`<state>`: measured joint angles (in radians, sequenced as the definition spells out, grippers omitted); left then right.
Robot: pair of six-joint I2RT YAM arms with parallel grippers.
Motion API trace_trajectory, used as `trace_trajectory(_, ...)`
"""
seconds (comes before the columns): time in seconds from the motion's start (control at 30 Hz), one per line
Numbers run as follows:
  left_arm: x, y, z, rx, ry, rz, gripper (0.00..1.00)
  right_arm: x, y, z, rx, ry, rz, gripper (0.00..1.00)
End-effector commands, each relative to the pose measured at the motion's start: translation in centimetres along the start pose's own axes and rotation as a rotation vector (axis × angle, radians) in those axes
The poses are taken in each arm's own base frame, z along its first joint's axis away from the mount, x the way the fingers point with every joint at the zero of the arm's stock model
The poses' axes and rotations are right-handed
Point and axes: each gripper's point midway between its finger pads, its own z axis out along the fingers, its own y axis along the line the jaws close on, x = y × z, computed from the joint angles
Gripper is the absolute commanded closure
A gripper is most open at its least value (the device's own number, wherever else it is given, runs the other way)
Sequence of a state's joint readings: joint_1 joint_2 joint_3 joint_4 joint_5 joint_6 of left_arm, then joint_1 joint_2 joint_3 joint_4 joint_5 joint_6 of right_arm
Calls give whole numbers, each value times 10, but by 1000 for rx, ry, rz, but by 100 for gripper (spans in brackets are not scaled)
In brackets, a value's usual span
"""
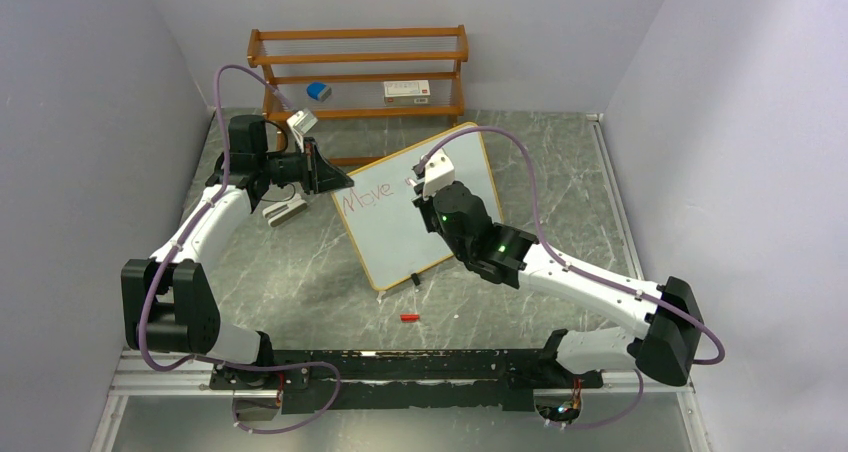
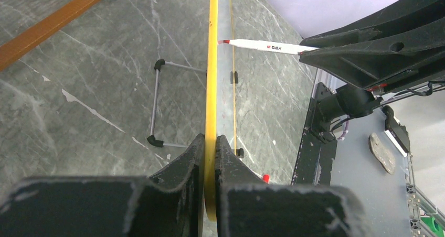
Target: Write a sentence on the whiteboard
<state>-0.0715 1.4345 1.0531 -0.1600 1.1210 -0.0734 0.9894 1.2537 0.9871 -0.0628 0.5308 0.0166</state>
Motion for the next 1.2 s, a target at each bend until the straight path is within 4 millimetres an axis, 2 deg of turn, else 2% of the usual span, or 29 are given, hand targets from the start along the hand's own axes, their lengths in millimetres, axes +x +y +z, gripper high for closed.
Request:
trace_trajectory(0.0,1,9,-2,-27,6,36,95,-9,-5,4,20,-23,9,100)
trace_trajectory(0.6,0,10,-2,-32,6,38,95,18,-12,-11,18,52,-4,100)
trace_trajectory(0.87,1,9,-2,-29,7,34,95,18,-14,-10,29,45,-1,100)
trace_trajectory(1.17,1,8,-2,-22,7,34,95,6,-13,-3,41,8,-2,100)
